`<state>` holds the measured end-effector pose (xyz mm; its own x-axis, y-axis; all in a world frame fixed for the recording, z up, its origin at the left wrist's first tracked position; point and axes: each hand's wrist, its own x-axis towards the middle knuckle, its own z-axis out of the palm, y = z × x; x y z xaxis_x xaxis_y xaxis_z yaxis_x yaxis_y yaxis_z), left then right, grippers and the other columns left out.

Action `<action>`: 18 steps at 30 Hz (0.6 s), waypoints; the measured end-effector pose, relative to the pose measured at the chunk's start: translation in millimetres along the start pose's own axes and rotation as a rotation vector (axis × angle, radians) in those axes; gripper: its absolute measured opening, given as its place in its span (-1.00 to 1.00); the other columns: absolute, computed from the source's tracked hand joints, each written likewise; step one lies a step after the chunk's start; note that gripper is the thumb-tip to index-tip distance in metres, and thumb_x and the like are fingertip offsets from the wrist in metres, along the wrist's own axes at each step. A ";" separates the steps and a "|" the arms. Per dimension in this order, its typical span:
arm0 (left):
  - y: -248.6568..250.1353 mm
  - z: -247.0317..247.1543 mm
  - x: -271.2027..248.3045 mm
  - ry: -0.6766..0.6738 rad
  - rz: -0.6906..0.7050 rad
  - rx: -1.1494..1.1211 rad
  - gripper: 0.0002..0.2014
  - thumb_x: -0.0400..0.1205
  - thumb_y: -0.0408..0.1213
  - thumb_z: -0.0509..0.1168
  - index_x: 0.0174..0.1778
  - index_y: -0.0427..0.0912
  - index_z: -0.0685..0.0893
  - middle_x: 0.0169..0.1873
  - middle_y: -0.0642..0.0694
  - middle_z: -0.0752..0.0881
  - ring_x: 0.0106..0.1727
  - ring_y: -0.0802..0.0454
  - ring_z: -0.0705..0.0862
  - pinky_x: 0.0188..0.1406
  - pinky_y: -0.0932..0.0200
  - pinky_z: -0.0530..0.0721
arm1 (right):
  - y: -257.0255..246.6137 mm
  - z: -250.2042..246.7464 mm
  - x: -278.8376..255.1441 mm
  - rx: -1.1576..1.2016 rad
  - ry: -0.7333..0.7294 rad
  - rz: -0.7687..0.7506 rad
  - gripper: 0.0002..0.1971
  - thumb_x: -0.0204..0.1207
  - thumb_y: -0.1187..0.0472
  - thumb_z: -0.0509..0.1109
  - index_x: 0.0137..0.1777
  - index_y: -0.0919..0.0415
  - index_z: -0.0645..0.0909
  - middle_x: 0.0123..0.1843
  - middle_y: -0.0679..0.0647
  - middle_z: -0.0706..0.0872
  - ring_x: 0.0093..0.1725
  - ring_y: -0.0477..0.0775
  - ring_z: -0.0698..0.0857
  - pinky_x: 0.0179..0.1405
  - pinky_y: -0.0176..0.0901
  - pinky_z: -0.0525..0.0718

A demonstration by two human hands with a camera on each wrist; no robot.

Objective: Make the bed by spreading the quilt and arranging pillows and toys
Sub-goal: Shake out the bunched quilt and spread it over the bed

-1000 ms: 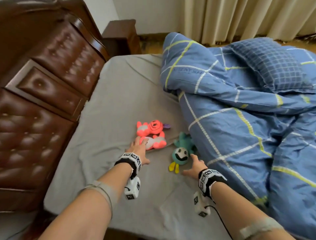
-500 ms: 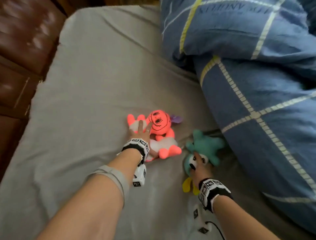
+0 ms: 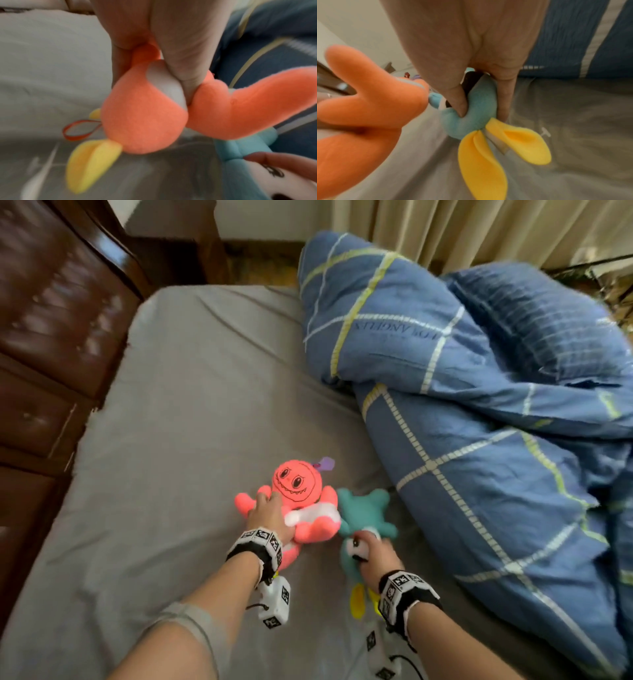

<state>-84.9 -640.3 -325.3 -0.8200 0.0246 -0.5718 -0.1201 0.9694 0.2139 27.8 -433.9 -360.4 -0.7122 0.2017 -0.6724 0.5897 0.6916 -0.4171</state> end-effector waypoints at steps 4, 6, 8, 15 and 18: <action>72.7 -102.3 -42.3 0.186 0.082 -0.136 -0.35 0.51 -0.10 0.35 0.52 -0.09 0.33 0.61 -0.10 0.15 0.48 -0.19 0.49 0.38 0.00 0.48 | -39.9 -91.3 -58.8 0.106 0.117 -0.173 -0.37 0.37 0.26 0.38 0.44 -0.22 0.50 0.28 0.15 0.64 0.29 0.20 0.65 0.27 -0.22 0.54; 130.1 -143.7 -66.9 0.250 0.173 -0.200 -0.37 0.52 -0.08 0.34 0.50 -0.11 0.35 0.59 -0.13 0.19 0.45 -0.23 0.51 0.34 -0.02 0.49 | -45.2 -149.9 -83.2 0.196 0.243 -0.220 -0.39 0.34 0.24 0.38 0.40 -0.21 0.53 0.21 0.15 0.69 0.22 0.19 0.68 0.21 -0.19 0.59; 189.8 -166.4 -96.4 0.277 0.222 -0.257 -0.40 0.55 -0.05 0.33 0.50 -0.13 0.37 0.54 -0.16 0.25 0.42 -0.23 0.50 0.33 -0.01 0.48 | -29.6 -207.9 -108.1 0.275 0.377 -0.237 -0.40 0.32 0.21 0.36 0.41 -0.16 0.54 0.20 0.21 0.67 0.20 0.25 0.66 0.21 -0.17 0.58; 355.0 -130.3 -162.2 0.231 0.219 -0.318 -0.43 0.45 -0.01 0.30 0.39 -0.07 0.43 0.33 -0.20 0.41 0.35 -0.23 0.50 0.37 -0.03 0.45 | 98.3 -358.1 -160.3 0.440 0.535 -0.167 -0.40 0.43 0.25 0.43 0.50 -0.01 0.45 0.24 0.26 0.66 0.18 0.27 0.68 0.17 -0.07 0.66; 432.7 -98.1 -171.9 0.229 0.256 -0.231 -0.32 0.31 0.16 0.15 0.37 -0.02 0.48 0.24 -0.21 0.46 0.33 -0.26 0.53 0.30 -0.03 0.45 | 157.9 -407.1 -150.3 0.509 0.544 -0.153 -0.40 0.45 0.26 0.41 0.52 0.05 0.40 0.28 0.26 0.64 0.20 0.24 0.68 0.21 -0.07 0.64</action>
<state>-50.8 -248.9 -56.8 -0.9398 0.1779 -0.2917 0.0031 0.8581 0.5134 72.8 -72.7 -76.1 -0.8096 0.5340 -0.2435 0.4787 0.3607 -0.8005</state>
